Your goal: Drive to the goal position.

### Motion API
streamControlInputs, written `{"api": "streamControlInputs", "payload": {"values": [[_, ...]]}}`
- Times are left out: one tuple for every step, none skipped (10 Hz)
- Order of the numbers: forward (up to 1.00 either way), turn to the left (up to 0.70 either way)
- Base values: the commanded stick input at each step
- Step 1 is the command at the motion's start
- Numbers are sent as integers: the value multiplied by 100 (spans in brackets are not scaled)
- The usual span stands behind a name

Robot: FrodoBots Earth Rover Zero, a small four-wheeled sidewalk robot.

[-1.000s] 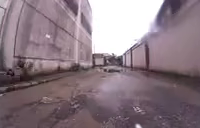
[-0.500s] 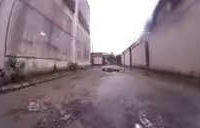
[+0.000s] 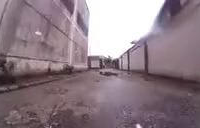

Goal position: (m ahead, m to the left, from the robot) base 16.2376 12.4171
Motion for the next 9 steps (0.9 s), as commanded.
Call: {"api": "streamControlInputs", "payload": {"values": [[70, -23], [70, -23], [70, -23], [70, -23], [70, -23], [70, -23], [70, -12], [70, 10], [70, 12]]}}
